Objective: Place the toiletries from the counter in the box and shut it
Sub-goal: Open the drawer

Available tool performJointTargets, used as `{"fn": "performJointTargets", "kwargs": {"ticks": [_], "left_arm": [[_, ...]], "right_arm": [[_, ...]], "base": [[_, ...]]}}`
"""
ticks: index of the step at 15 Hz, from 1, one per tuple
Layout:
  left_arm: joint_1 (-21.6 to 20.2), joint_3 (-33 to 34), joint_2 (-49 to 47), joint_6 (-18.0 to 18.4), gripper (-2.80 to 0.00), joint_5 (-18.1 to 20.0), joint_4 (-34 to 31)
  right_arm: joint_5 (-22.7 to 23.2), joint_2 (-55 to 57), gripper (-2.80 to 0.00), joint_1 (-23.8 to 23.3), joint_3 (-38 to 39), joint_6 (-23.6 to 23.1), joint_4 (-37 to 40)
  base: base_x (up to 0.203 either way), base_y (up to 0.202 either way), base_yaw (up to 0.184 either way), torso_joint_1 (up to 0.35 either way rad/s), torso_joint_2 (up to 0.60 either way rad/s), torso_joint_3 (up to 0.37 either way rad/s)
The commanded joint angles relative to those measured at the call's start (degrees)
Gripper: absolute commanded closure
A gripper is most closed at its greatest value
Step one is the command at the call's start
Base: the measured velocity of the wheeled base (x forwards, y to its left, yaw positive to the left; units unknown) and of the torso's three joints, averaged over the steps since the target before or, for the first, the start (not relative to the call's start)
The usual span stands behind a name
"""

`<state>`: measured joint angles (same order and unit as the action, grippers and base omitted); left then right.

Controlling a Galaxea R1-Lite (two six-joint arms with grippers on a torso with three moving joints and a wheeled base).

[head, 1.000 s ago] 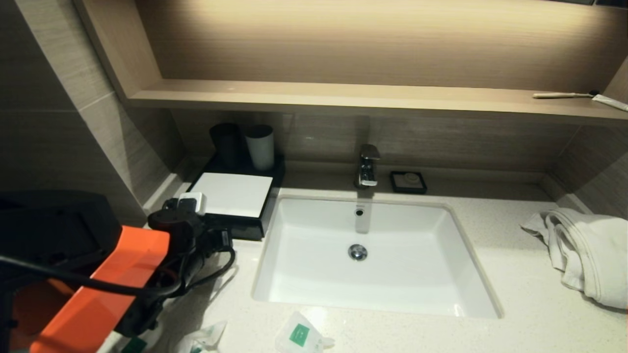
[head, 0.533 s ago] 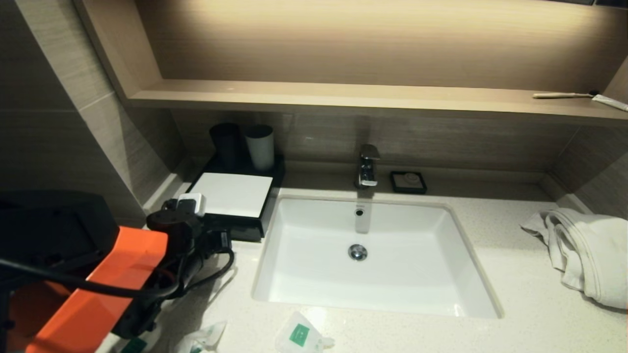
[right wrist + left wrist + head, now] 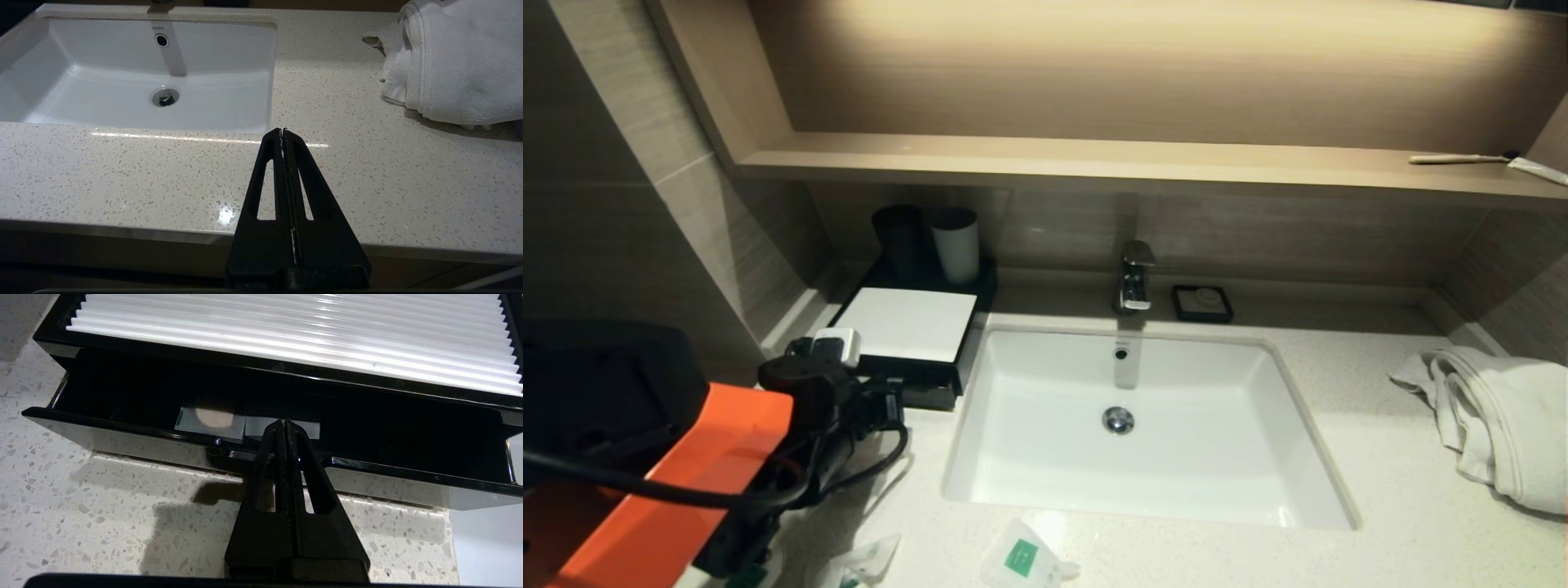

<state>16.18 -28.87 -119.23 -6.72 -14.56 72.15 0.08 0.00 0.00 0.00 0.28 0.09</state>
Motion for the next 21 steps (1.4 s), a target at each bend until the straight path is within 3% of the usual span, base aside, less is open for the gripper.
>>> {"fn": "performJointTargets", "kwargs": {"ticks": [1, 15, 21], "left_arm": [[0.0, 0.7, 1.5, 0.0, 0.0, -0.1, 0.6], [0.0, 6.9, 5.9, 0.0, 0.0, -0.1, 1.0], [0.0, 3.9, 6.0, 0.1, 0.0, -0.1, 0.3]], "right_arm": [[0.0, 0.0, 0.0, 0.0, 0.0, 0.0, 0.0], [0.0, 0.0, 0.0, 0.0, 0.0, 0.0, 0.0], [0.0, 0.0, 0.0, 0.0, 0.0, 0.0, 0.0]], "base": [[0.0, 0.0, 0.0, 0.0, 0.0, 0.0], [0.0, 0.0, 0.0, 0.0, 0.0, 0.0], [0.0, 0.0, 0.0, 0.0, 0.0, 0.0]]}}
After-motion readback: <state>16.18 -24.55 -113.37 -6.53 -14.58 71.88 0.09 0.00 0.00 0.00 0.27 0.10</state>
